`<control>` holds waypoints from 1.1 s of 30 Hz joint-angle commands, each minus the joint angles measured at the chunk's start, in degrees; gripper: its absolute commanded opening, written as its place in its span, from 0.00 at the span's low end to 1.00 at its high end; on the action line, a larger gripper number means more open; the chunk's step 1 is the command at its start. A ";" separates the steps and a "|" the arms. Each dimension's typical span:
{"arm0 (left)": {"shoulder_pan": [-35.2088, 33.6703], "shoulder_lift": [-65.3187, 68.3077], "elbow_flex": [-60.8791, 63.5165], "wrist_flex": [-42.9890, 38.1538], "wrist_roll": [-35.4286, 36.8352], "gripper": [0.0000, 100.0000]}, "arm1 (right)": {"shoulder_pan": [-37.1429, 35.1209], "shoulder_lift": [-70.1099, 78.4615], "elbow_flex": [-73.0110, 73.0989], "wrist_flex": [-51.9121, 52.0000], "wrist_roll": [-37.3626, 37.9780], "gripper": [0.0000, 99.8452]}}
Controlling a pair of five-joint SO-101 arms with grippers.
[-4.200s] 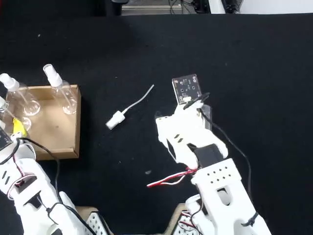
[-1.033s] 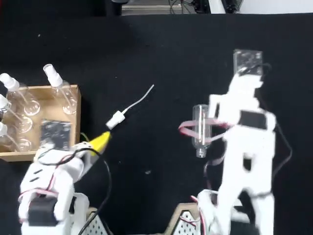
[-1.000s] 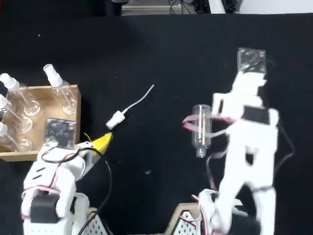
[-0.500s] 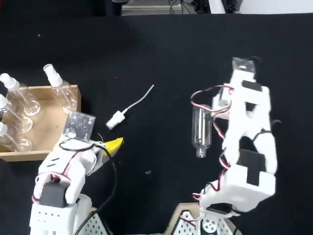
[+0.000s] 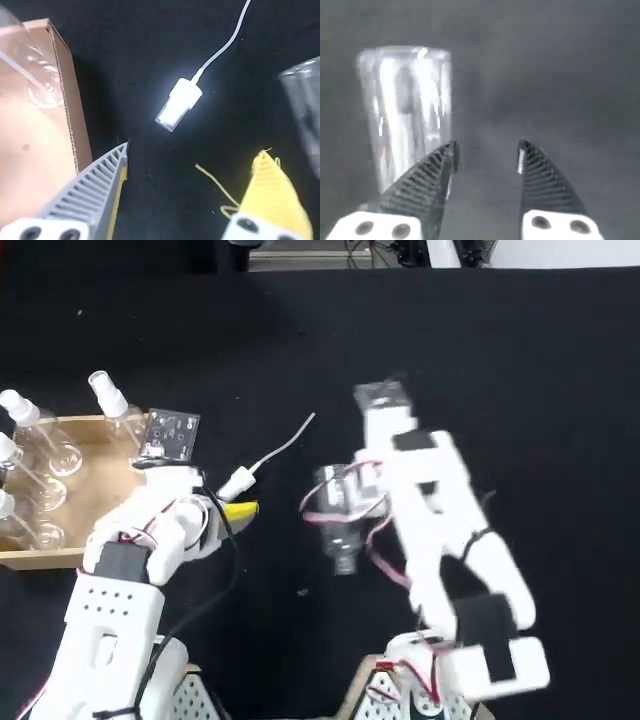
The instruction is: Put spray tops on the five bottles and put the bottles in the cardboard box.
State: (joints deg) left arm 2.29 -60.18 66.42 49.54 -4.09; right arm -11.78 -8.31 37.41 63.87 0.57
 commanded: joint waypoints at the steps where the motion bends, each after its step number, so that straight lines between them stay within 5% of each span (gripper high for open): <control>1: 2.15 0.70 -4.09 -1.32 -0.70 0.36 | -3.16 -8.13 0.22 -0.79 -0.09 0.17; 7: 8.57 1.49 -3.91 -3.43 -0.18 0.35 | 6.33 -17.98 -0.04 2.64 0.09 0.17; 15: 7.25 9.93 -6.99 -6.15 -1.23 0.35 | 19.25 -27.38 4.18 7.12 6.59 0.17; 24: 1.89 19.34 -12.09 6.51 -8.18 0.35 | 20.66 -33.19 10.59 6.77 8.62 0.17; 33: 2.68 20.04 -11.56 8.18 -18.81 0.35 | 27.87 -33.27 10.68 7.21 14.95 0.17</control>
State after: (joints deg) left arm 4.66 -40.48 57.71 57.10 -18.24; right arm 12.22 -39.43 48.57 70.46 13.32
